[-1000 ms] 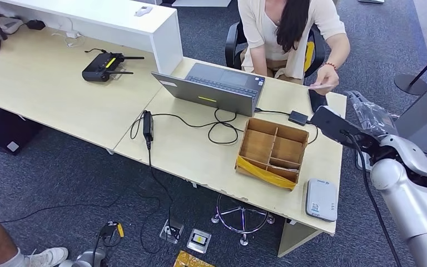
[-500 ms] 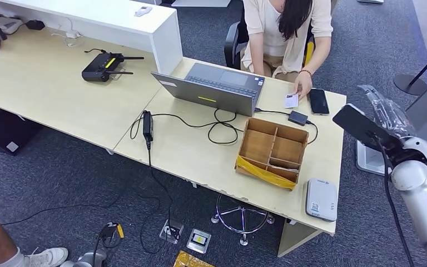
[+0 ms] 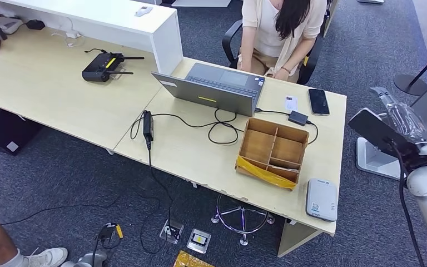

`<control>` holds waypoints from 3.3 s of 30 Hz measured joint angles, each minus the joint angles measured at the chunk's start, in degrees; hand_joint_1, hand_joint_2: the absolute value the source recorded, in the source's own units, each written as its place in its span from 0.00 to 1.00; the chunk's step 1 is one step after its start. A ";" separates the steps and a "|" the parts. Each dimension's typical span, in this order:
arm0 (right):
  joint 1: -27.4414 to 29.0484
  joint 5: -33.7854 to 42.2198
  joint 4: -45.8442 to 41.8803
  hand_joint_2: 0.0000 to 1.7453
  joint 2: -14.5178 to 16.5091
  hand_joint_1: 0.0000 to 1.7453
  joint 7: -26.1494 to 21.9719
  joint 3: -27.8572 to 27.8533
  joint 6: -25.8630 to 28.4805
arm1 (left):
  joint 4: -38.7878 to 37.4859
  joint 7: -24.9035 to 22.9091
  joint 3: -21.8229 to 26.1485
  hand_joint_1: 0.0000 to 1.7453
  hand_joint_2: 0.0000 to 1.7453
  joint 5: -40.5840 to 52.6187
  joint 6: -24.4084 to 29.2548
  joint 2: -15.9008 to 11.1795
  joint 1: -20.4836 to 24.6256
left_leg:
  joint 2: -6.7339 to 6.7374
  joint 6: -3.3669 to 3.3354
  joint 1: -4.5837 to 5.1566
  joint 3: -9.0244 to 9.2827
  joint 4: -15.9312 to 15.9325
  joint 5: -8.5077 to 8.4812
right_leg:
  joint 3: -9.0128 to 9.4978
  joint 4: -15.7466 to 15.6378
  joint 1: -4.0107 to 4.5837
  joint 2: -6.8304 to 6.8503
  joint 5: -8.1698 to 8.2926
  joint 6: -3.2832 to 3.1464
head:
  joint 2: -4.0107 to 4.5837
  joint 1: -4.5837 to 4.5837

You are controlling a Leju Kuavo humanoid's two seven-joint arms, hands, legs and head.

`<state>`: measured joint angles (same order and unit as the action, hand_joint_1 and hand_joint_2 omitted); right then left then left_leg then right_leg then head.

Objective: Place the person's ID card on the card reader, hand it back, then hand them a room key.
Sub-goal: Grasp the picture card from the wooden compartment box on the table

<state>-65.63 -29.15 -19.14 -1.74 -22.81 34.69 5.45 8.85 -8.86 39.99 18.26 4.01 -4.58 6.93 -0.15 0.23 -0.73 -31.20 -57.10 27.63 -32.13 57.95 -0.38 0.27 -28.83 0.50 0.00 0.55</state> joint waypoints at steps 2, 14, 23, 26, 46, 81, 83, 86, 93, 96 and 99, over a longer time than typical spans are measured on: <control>0.52 0.51 -0.71 0.00 -0.50 0.00 -0.09 0.00 -0.13 | 0.00 0.13 0.08 0.00 0.00 -0.20 0.28 0.01 0.00 | 0.00 0.00 0.00 0.00 0.00 0.00 | 0.00 0.00 0.00 0.00 0.00 0.00 | 0.00 0.01; 2.36 1.58 -3.91 0.00 -1.81 0.00 -0.24 0.14 1.25 | 0.00 0.22 0.41 0.00 0.00 -0.29 0.89 0.00 0.01 | 0.00 0.00 -0.02 0.00 0.00 0.00 | 0.00 0.01 0.02 0.00 0.00 0.00 | 0.00 0.01; 5.17 5.90 -7.67 0.00 -1.99 0.00 0.79 1.05 3.87 | 0.00 0.19 1.42 0.00 0.00 -0.45 2.74 -0.01 0.02 | 0.00 0.00 -0.01 0.00 0.00 0.00 | 0.00 0.00 0.01 0.00 0.00 0.00 | 0.00 0.01; 5.19 6.39 -8.06 0.00 -2.08 0.00 0.55 1.22 4.20 | 0.00 0.18 1.55 0.00 0.00 -0.47 2.83 -0.01 0.01 | 0.00 0.00 -0.01 0.00 0.00 0.00 | 0.00 0.00 0.01 0.00 0.00 0.00 | 0.00 0.01; 6.23 9.49 -9.95 0.00 -3.32 0.00 1.94 3.10 5.40 | 0.00 0.05 2.96 0.00 0.00 -0.98 2.55 -0.03 0.02 | 0.00 0.00 -0.01 0.00 0.00 0.00 | 0.00 0.00 0.01 0.00 0.00 0.00 | 0.00 0.01; 2.66 8.87 -8.81 0.00 -19.70 0.00 -3.14 6.45 -1.47 | 0.00 0.01 5.71 0.00 0.00 -2.48 4.44 0.13 -0.23 | -0.03 -0.01 0.00 -0.06 -0.04 0.02 | -0.02 -0.03 -0.01 0.06 0.02 0.03 | 0.00 0.02; 2.78 8.94 -8.99 0.00 -19.92 0.00 -3.00 6.75 -1.47 | 0.00 0.01 5.80 0.00 0.00 -2.51 4.39 0.13 -0.19 | 0.00 -0.01 0.00 -0.04 -0.04 0.02 | -0.02 -0.02 -0.01 0.03 0.02 0.02 | 0.00 0.02; 2.97 9.06 -9.21 0.00 -20.27 0.00 -2.93 7.08 -1.63 | 0.00 0.01 5.85 0.00 0.00 -2.51 4.44 0.13 -0.14 | 0.00 -0.01 0.00 -0.04 -0.04 0.02 | -0.01 -0.02 -0.01 0.02 0.02 0.02 | 0.00 0.01; 4.43 9.64 -11.15 0.00 -20.39 0.00 -2.22 7.64 -2.18 | 0.00 -0.39 5.91 0.00 0.00 -2.44 5.57 0.15 -0.07 | 0.00 -0.01 0.00 -0.05 -0.04 0.02 | -0.01 -0.02 -0.01 0.03 0.02 0.02 | 0.00 0.01; 5.62 10.38 -12.57 0.00 -20.34 0.00 -1.51 8.05 -2.49 | 0.00 -0.59 5.92 0.00 0.00 -2.33 5.99 0.21 -0.04 | -0.01 -0.01 0.00 -0.05 -0.04 0.02 | 0.00 -0.02 -0.01 0.04 0.02 0.02 | 0.00 0.01; 7.71 11.76 -14.79 0.00 -20.23 0.00 0.41 8.51 -2.75 | 0.00 -0.89 6.01 0.00 0.00 -2.11 6.72 0.43 0.01 | -0.01 -0.01 -0.01 -0.05 -0.04 0.02 | 0.01 -0.02 0.00 0.04 0.02 0.02 | 0.00 0.01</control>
<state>-57.92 -17.39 -33.93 -21.97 -22.39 43.20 2.69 8.85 -9.75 46.00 16.15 10.73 -4.15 6.95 -0.15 0.21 -0.74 -31.25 -57.13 27.65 -32.11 57.93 -0.38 0.31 -28.81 0.52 0.00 0.56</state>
